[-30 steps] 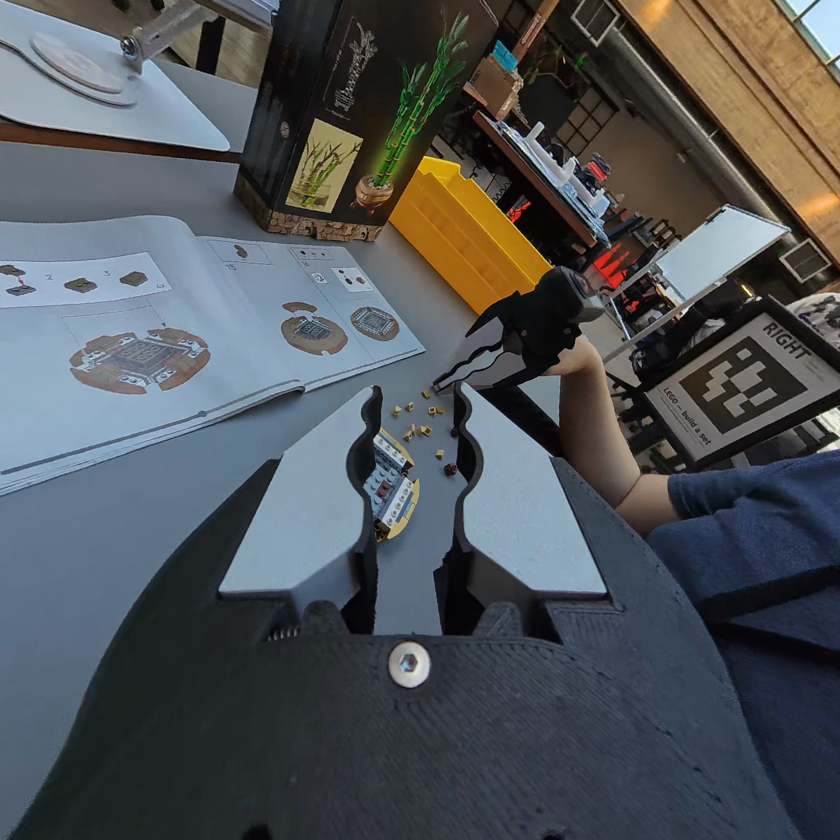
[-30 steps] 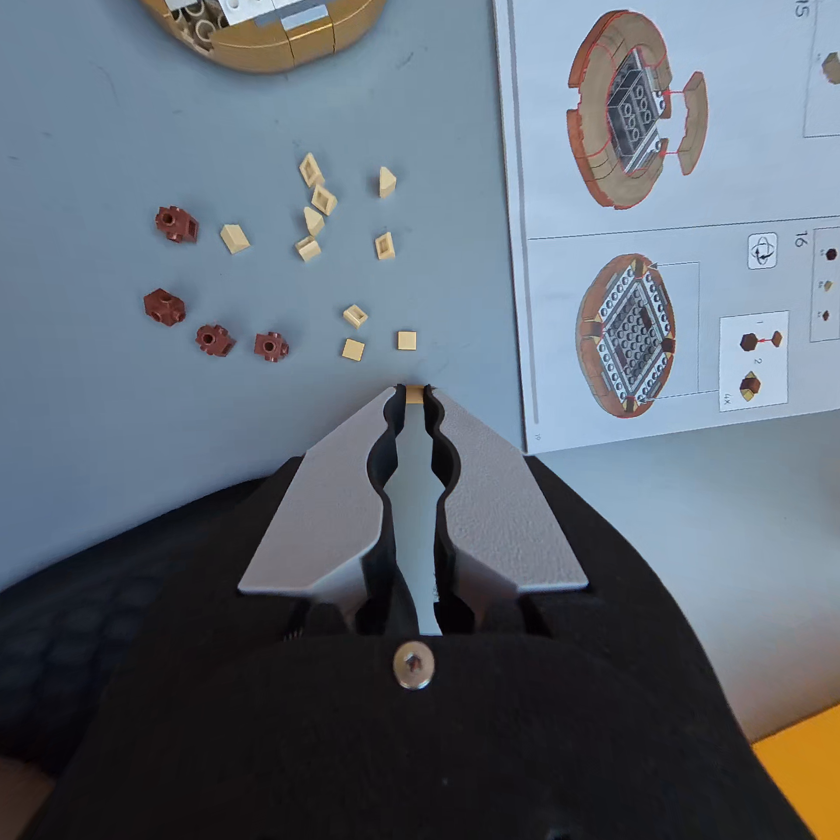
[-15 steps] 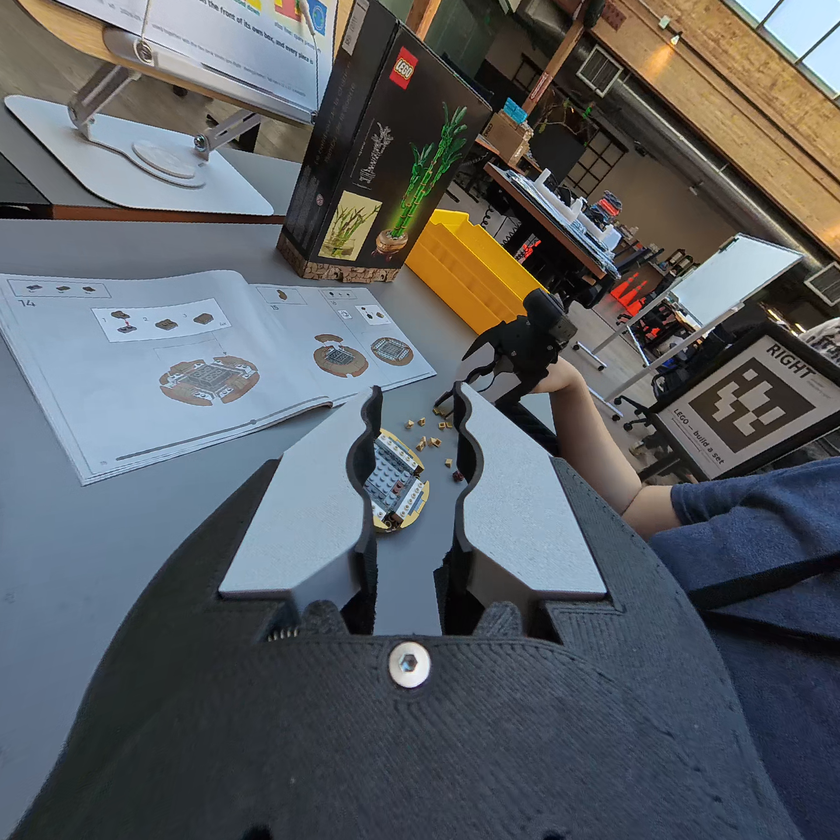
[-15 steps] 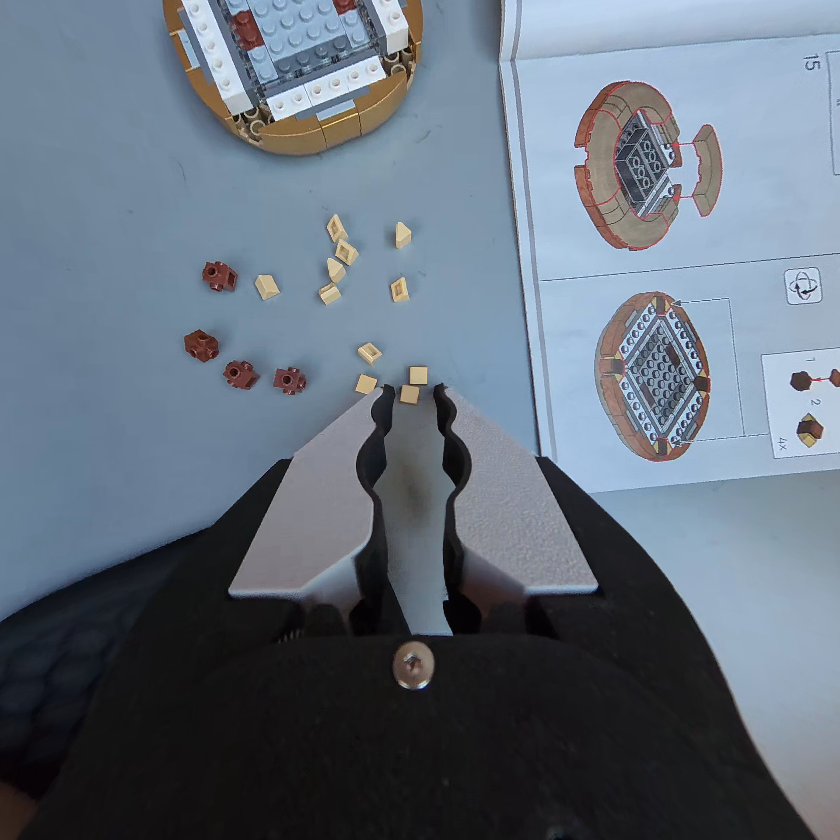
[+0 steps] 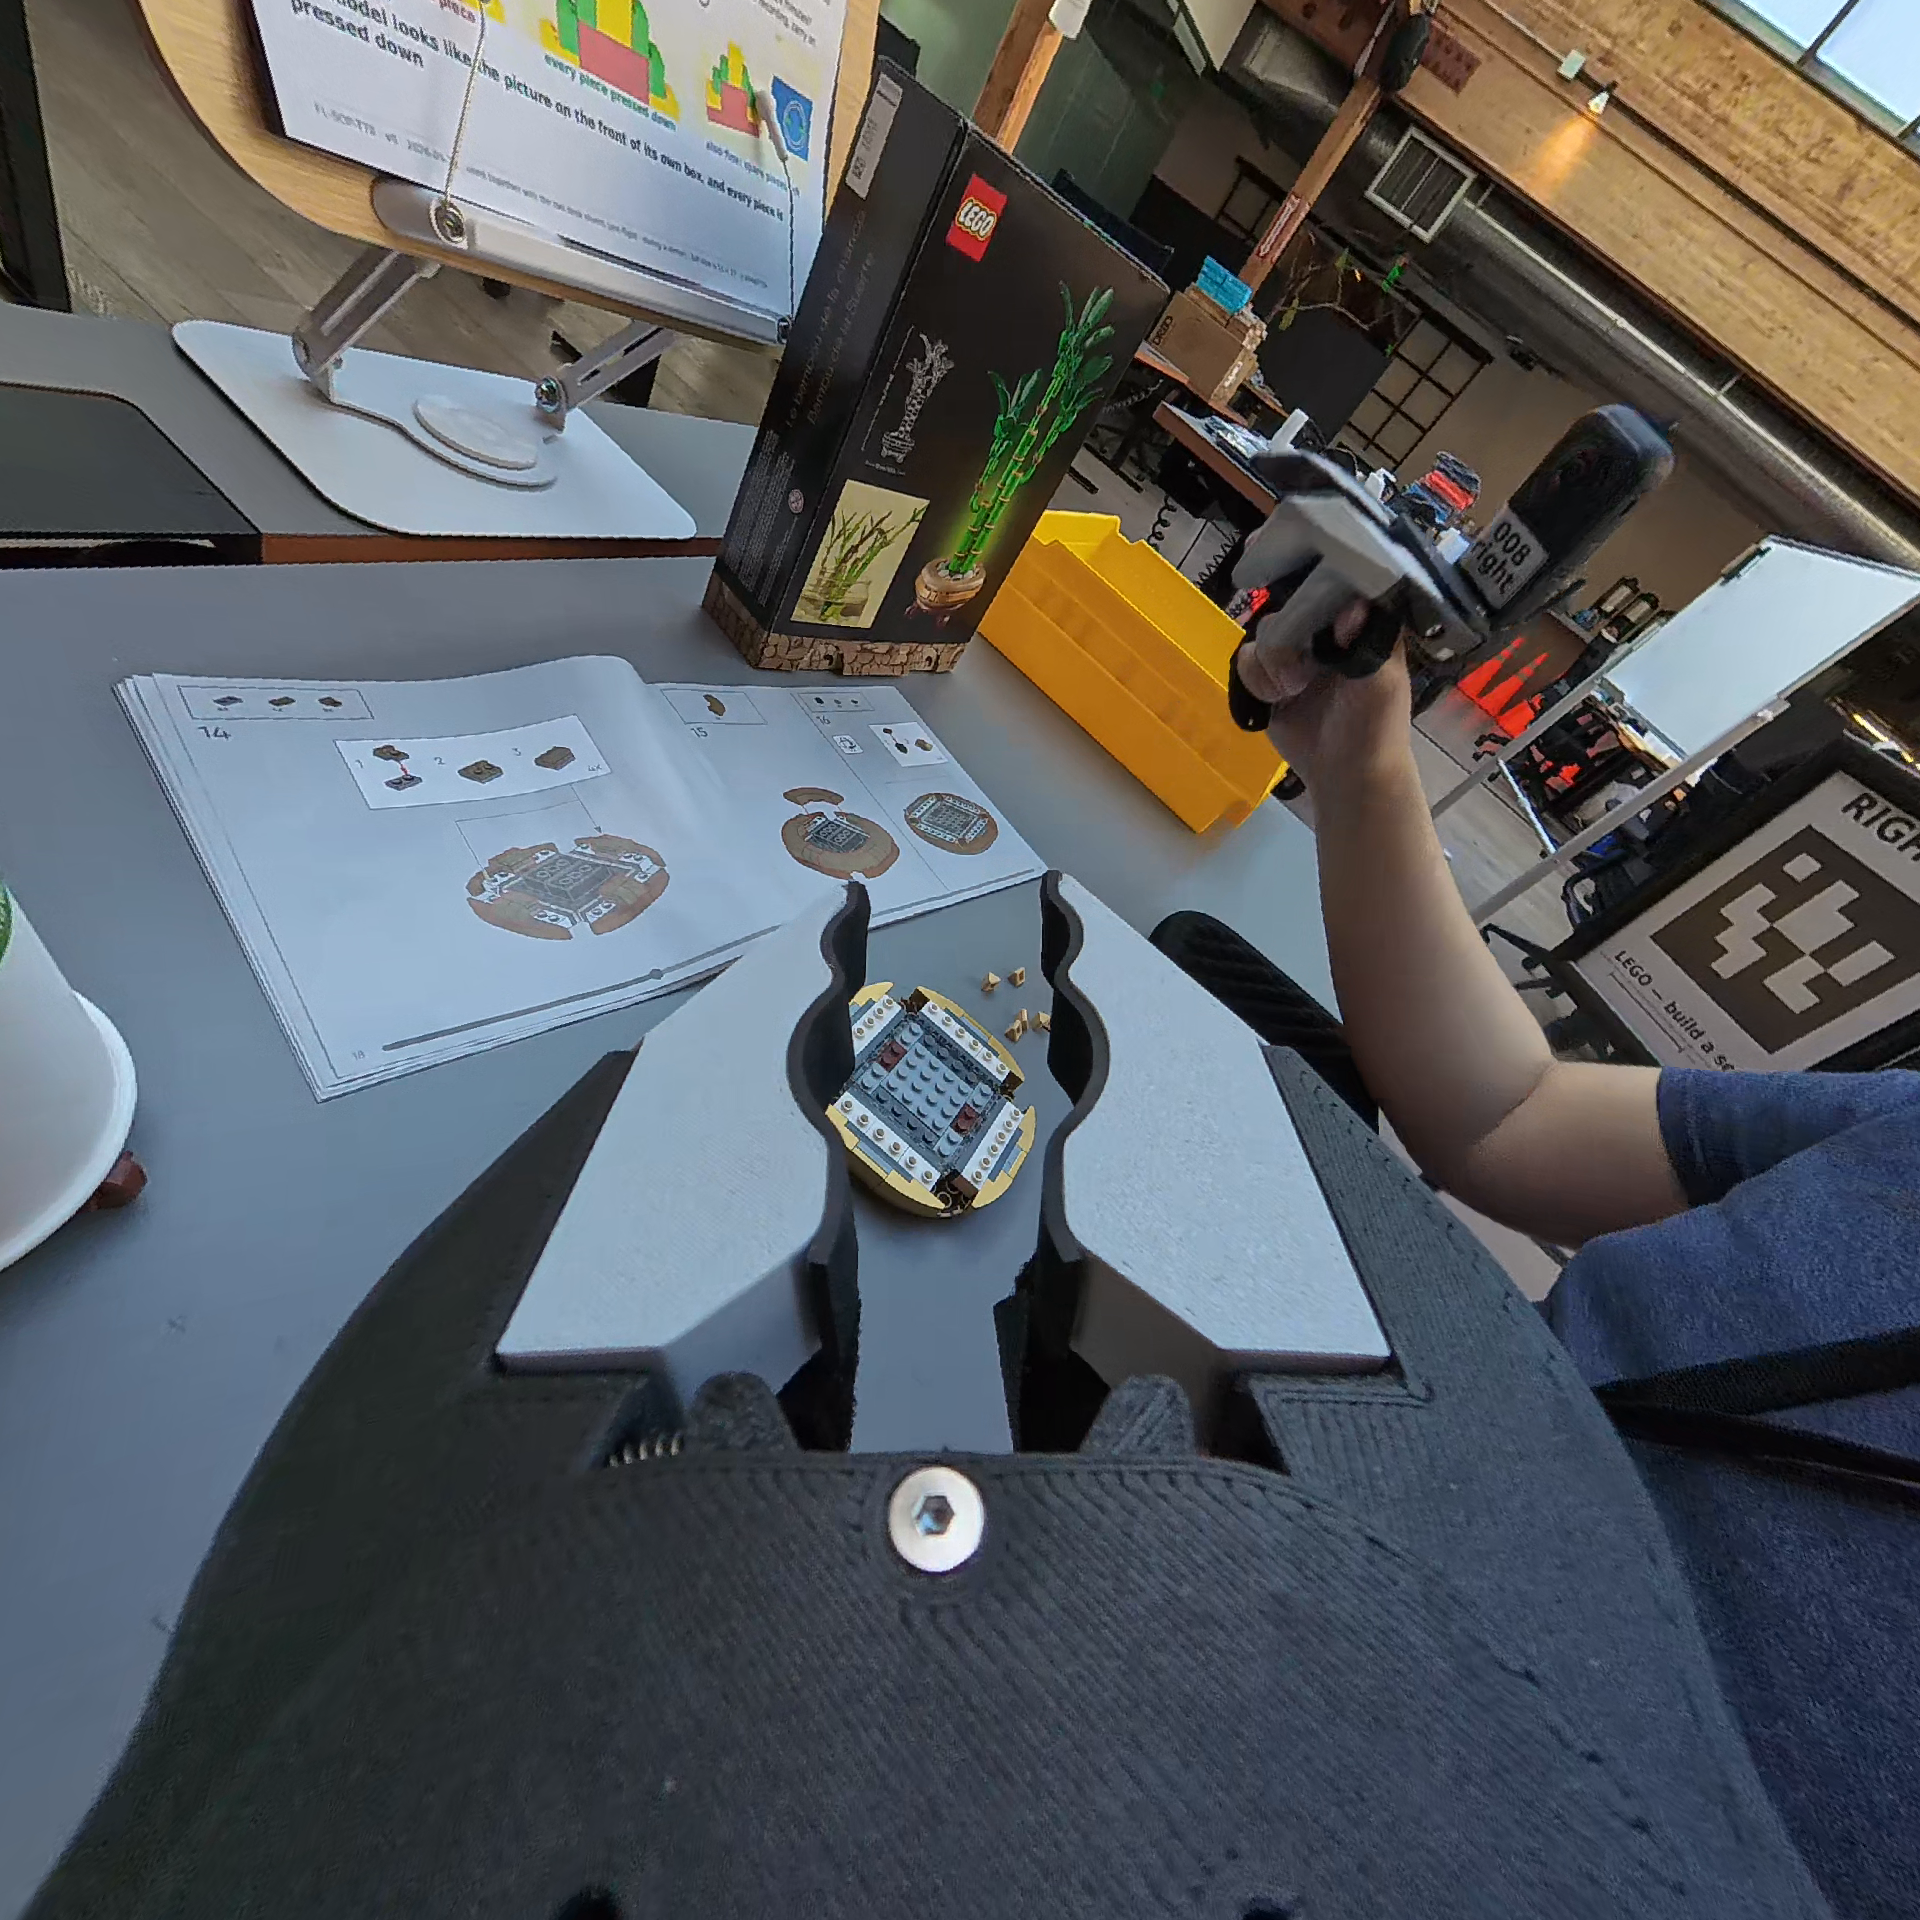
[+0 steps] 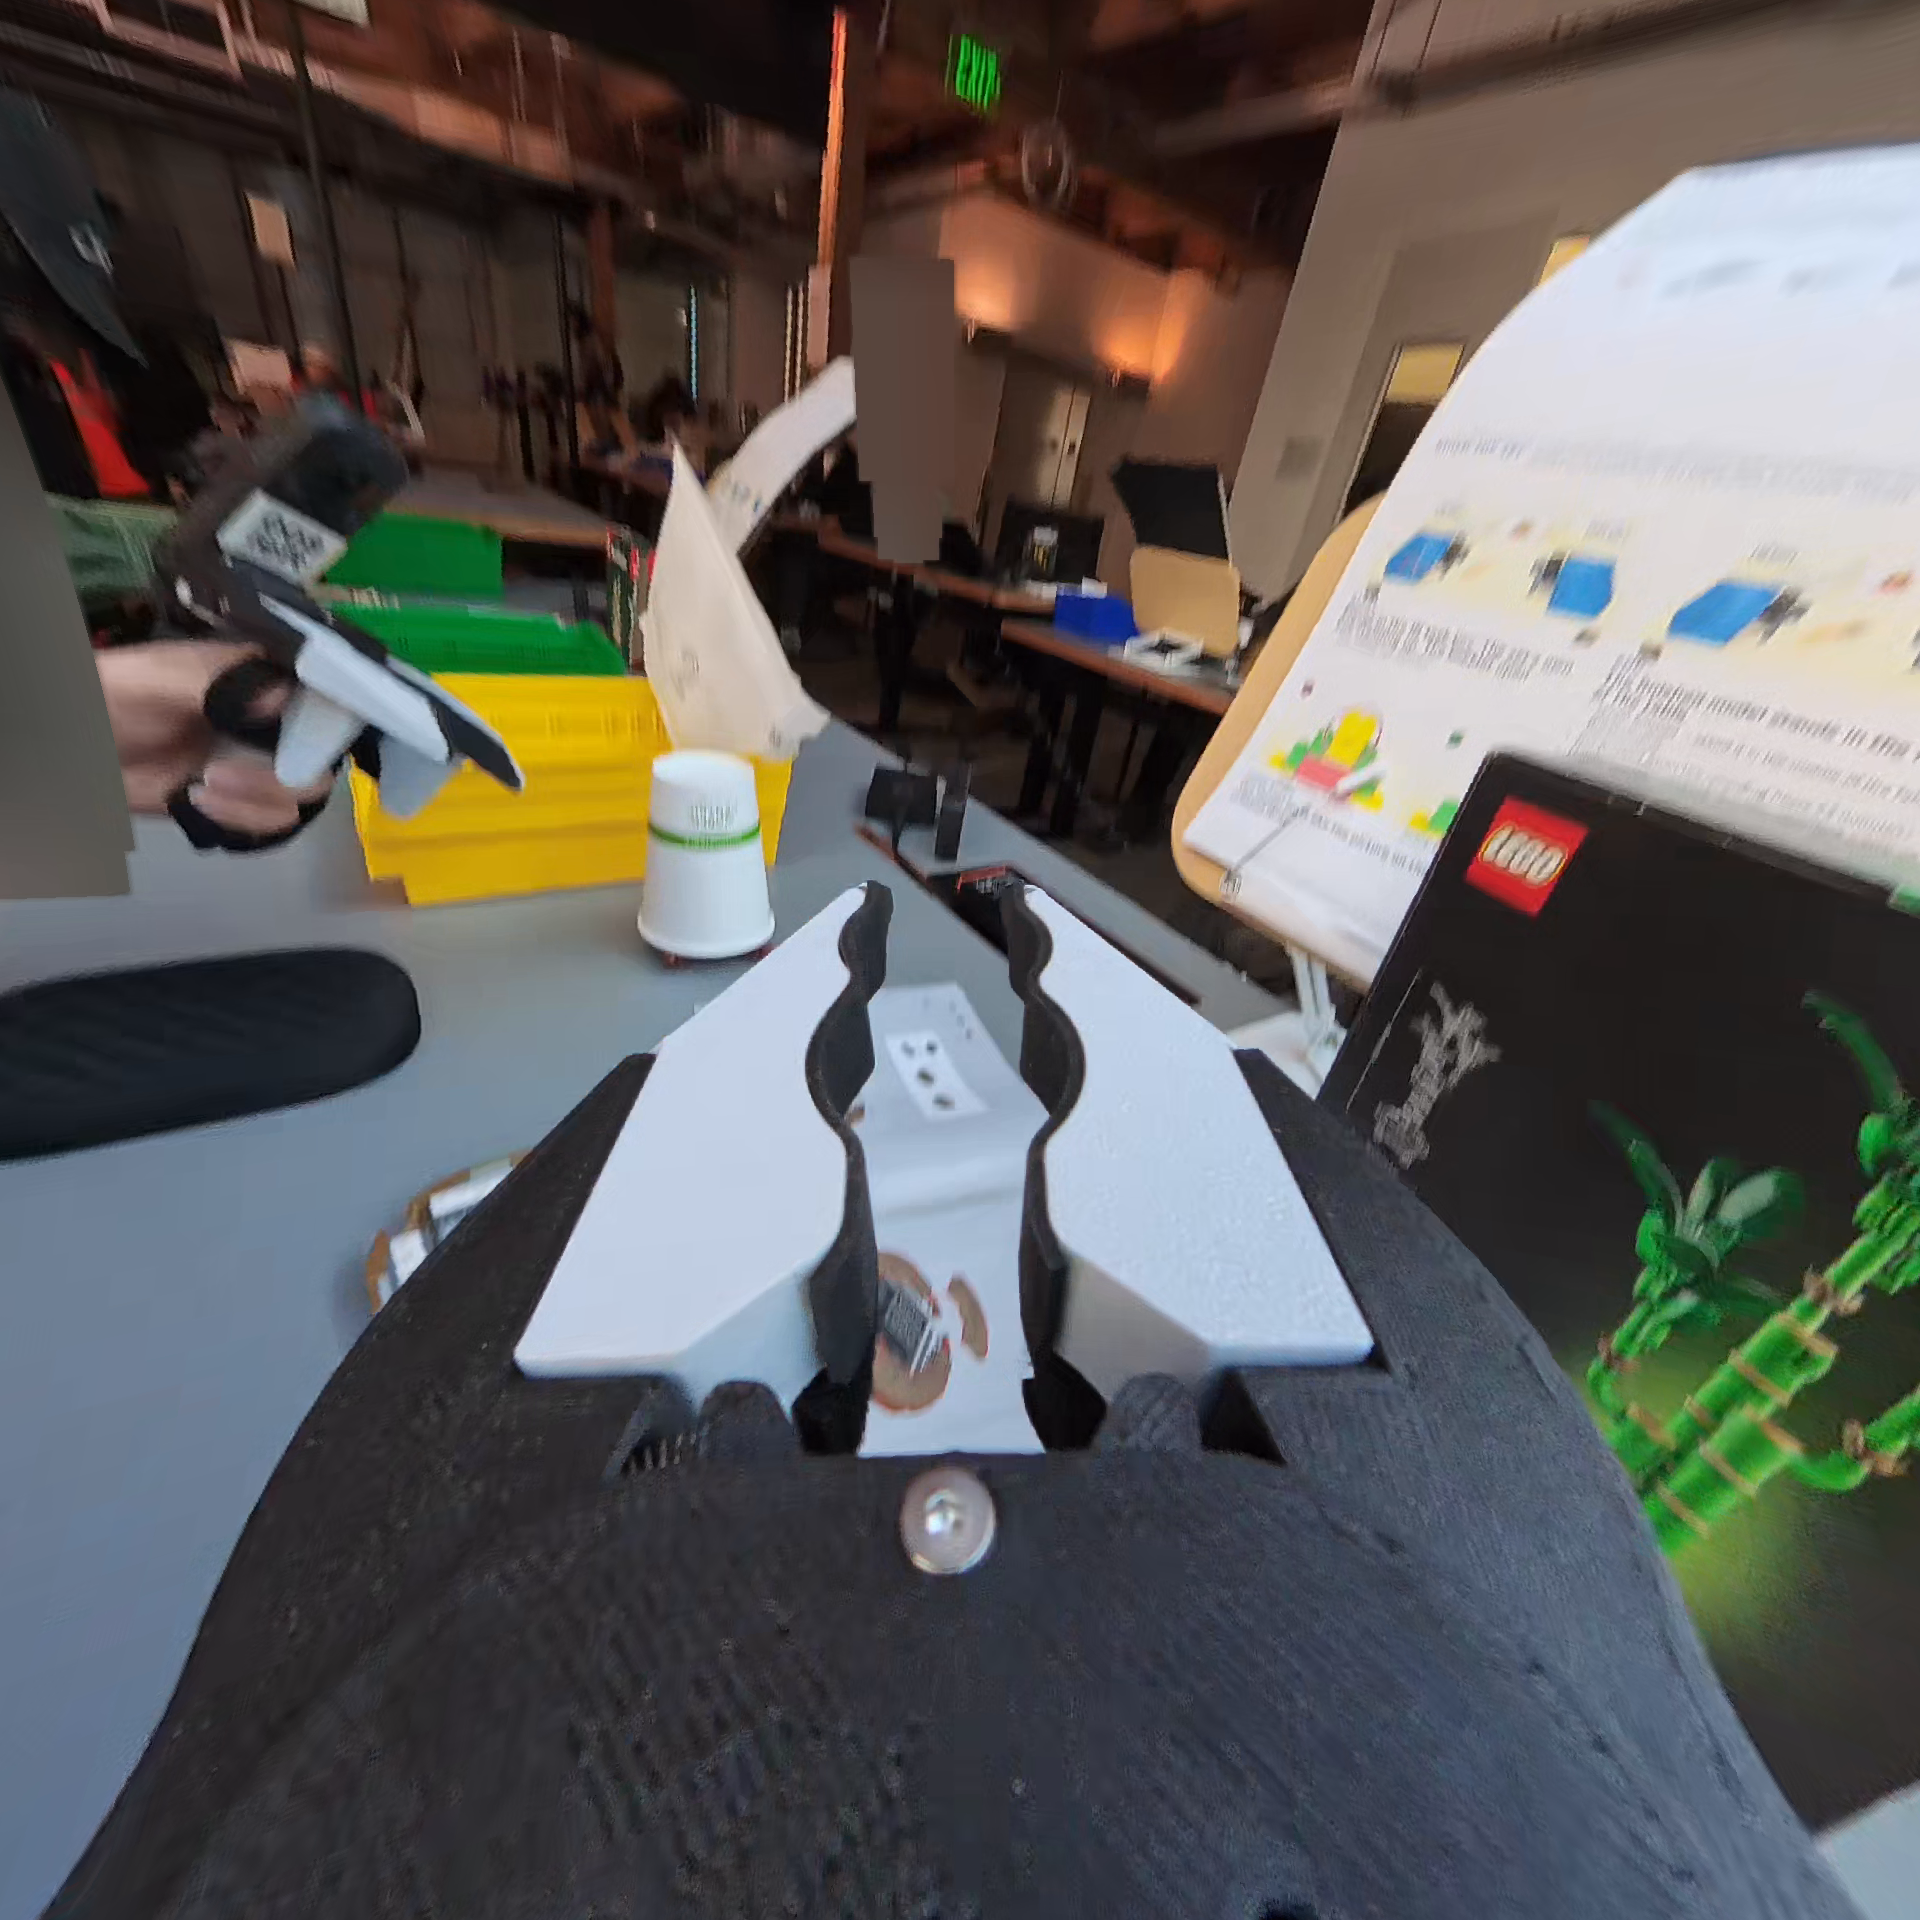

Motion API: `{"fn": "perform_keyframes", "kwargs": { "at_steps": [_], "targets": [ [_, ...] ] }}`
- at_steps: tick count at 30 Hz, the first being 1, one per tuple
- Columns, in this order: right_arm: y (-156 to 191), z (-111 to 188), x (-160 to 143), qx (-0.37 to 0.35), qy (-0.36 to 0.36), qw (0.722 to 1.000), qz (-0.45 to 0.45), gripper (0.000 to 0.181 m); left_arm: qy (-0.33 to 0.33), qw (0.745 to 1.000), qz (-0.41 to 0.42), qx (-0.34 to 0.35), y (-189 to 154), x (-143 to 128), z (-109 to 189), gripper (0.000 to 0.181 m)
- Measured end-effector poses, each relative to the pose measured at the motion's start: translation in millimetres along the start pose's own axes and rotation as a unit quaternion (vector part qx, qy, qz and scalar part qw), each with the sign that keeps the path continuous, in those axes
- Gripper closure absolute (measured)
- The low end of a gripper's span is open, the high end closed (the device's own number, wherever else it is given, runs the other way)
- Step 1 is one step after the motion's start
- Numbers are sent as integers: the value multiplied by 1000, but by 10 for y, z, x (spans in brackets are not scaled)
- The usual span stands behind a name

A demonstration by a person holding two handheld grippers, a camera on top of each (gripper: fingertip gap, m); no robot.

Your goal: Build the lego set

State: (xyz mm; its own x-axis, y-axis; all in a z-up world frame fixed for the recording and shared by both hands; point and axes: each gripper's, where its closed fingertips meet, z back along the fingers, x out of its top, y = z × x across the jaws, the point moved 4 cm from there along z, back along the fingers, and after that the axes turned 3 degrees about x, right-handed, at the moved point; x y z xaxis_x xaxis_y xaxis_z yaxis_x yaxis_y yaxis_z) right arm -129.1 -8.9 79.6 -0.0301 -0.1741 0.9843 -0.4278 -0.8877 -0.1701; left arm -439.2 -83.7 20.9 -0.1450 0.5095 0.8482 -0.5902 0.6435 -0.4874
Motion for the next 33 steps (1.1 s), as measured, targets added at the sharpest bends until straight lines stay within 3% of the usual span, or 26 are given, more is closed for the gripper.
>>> {"fn": "perform_keyframes", "kwargs": {
  "at_steps": [2,4,8,11,16,22,28,33],
  "targets": [
    [-103,-56,277,6,-64,998,-1,159,-2,1000,-3,3,-5,6,7,149],
    [-183,-139,331,17,-104,994,-11,159,-1,1000,-3,4,-10,1,15,149],
    [-269,-254,-213,15,-133,989,-65,159,4,1000,0,14,6,-32,44,148],
    [-426,-246,-678,-50,-134,988,-64,161,15,1000,-4,25,38,-85,58,148],
    [-638,-90,-658,-91,-149,982,-76,161,20,999,5,35,134,-122,5,148],
    [-758,11,-821,-184,-63,981,14,162,23,998,-12,51,185,-72,-36,147],
    [-700,-105,-920,-196,-10,978,66,164,10,997,-19,68,236,8,51,144],
    [-725,-91,-938,-224,12,970,97,166,0,978,-76,193,488,161,425,137]
  ]
}}
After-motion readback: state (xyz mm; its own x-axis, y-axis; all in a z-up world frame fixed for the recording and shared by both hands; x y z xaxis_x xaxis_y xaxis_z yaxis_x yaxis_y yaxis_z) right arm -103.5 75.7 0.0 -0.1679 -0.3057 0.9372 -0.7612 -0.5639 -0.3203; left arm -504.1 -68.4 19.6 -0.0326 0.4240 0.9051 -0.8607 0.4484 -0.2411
